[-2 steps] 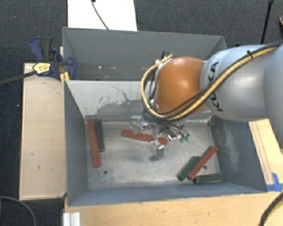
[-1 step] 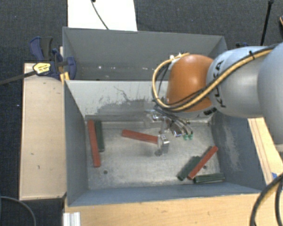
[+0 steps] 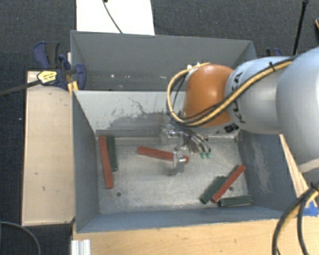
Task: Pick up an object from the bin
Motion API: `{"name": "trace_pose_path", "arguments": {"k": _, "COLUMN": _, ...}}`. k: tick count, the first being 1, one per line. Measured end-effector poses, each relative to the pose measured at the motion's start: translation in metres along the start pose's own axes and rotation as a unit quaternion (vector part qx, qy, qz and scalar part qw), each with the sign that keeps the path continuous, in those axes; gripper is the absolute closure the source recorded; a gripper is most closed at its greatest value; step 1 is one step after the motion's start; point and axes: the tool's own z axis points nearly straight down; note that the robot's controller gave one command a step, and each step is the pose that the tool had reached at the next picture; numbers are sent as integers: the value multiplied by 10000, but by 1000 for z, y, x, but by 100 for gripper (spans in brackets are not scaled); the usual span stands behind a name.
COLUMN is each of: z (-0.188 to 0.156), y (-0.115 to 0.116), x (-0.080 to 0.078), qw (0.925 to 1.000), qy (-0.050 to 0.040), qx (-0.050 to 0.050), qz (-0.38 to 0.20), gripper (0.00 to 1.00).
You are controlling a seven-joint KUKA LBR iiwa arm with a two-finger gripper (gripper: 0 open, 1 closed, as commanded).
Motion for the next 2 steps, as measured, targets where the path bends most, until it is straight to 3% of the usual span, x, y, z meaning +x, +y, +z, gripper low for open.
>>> {"name": "trace_pose_path", "arguments": {"k": 1, "z": -2, "y": 0, "x": 0, "qw": 10000, "qy": -8, "qx": 0, "qz": 4, "gripper": 100}}
{"name": "trace_pose_path", "arguments": {"k": 2, "z": -170, "y": 18, "x": -7, "qw": 9999, "qy": -28, "qx": 5, "qz": -156, "gripper": 100}}
